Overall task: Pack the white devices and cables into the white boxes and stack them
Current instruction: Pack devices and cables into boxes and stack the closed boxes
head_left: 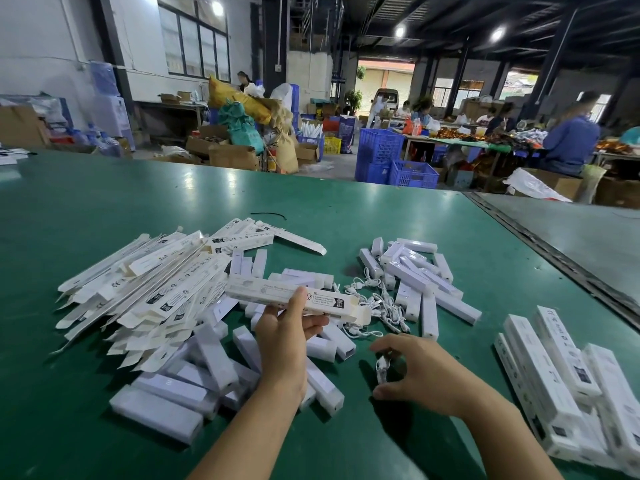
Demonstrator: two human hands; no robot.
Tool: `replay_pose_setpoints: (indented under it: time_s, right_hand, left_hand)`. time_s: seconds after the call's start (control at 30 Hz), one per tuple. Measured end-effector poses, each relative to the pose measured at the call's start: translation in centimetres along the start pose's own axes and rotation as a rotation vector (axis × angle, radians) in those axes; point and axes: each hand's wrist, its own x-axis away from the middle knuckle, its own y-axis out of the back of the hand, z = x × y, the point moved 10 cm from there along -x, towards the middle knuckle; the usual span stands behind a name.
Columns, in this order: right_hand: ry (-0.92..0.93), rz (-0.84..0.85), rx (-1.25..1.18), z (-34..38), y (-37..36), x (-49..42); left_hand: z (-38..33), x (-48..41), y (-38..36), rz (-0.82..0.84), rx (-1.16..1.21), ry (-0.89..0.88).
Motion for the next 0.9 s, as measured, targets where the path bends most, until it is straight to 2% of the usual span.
replay_pose_setpoints:
  time_s: [0.27,0.4,0.7,0.9]
  right_hand:
    - [-0.013,-0.081,-0.088,-0.6,0.8,-0.4]
    - [0.043,0.0,-0.044,-0.1,-0.5,-0.7]
    - [0.08,0.091,-0.167,1.1,-1.6,-0.5]
    - [0.03,-0.021,-0.172,0.6,-0.3,-0.6]
  left_hand:
    - [0.0,-0.1,-0.1,0.006,0.004,-0.007]
    - [-0.1,0.0,0.0,0.005,0.007,-0.009]
    - [-0.1,0.1,0.0,0.006,-0.001,-0.01]
    - [-0.2,0.0,0.2,-0.012,0.004,-0.014]
